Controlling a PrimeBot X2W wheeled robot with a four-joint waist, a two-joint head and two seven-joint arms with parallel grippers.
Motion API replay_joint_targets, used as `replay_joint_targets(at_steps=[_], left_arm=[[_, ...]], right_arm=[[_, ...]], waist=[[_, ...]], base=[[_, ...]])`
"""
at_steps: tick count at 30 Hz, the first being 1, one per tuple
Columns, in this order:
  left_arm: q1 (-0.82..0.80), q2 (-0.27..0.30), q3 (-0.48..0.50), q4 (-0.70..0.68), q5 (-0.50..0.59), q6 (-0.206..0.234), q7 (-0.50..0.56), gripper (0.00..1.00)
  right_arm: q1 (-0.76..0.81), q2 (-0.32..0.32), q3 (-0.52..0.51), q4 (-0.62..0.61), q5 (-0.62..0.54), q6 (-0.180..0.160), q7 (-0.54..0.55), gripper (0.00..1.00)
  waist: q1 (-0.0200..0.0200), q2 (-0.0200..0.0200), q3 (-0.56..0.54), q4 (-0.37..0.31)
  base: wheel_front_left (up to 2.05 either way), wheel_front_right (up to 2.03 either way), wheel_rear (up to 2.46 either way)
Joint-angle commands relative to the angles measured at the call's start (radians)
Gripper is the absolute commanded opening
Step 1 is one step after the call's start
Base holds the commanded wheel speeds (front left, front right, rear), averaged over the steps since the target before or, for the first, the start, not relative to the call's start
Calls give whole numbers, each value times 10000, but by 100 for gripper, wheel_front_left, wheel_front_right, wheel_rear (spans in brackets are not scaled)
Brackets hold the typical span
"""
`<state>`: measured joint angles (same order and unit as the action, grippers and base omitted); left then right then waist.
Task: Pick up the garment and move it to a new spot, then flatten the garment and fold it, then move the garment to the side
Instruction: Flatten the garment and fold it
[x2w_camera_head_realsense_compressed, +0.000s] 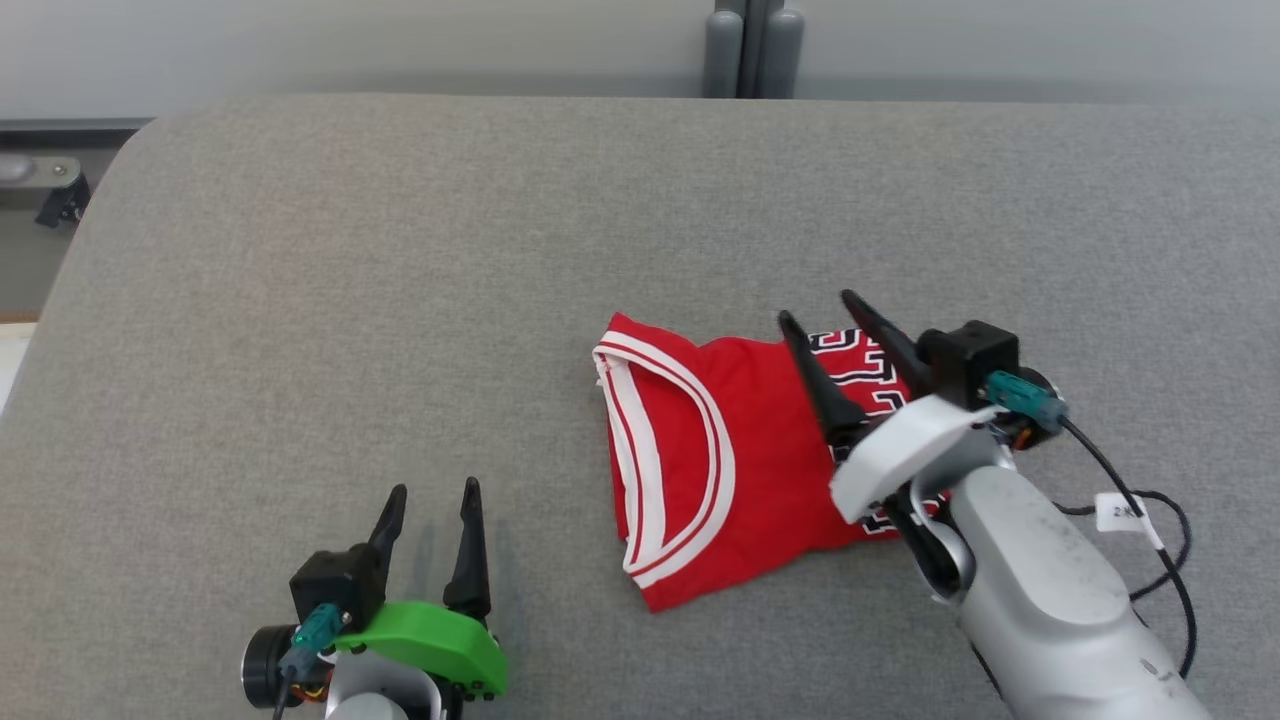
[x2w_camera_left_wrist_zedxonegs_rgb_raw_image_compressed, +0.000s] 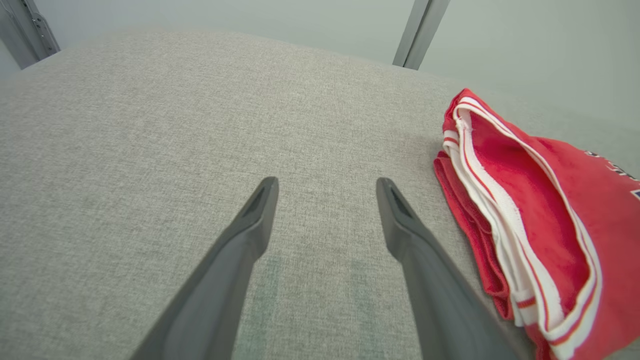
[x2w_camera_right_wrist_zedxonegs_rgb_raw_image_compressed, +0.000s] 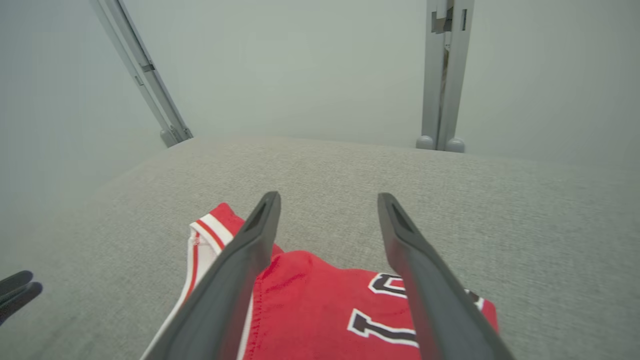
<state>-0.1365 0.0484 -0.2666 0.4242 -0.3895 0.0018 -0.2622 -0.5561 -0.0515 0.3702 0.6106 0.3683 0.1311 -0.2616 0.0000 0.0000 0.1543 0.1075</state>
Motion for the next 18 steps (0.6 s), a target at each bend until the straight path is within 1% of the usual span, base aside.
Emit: replay_joint_targets(at_steps=[1, 5, 9, 13, 15, 18], left_arm=[[93, 47, 171, -86, 358, 14, -28, 100], [180, 50, 368, -183, 875, -66, -28, 100], [340, 48, 520, -325, 1409, -88, -28, 100], [646, 48, 579, -547, 1925, -72, -28, 100], [893, 48, 619, -651, 1942, -51, -28, 100], [1170, 47, 637, -858, 2042, 2, -28, 100]], right_arm=[[757, -107, -1206, -224, -922, -10, -39, 100], [1566, -108, -2684, -698, -2033, -10, -41, 100], [2342, -71, -3557, -1002, -2603, -10, -42, 100], [3035, -33, -4019, -1128, -2785, -10, -43, 100], [3380, -18, -4144, -1139, -2804, -10, -43, 100], [3811, -8, -4135, -1135, -2514, -10, -44, 100]], waist=[[0, 0, -108, -370], [0, 0, -210, -653], [0, 0, -369, -848], [0, 0, -611, -959], [0, 0, -758, -988], [0, 0, -960, -1002]], base=[[0, 0, 0], [0, 0, 0], [0, 0, 0], [0, 0, 0], [0, 0, 0], [0, 0, 0]])
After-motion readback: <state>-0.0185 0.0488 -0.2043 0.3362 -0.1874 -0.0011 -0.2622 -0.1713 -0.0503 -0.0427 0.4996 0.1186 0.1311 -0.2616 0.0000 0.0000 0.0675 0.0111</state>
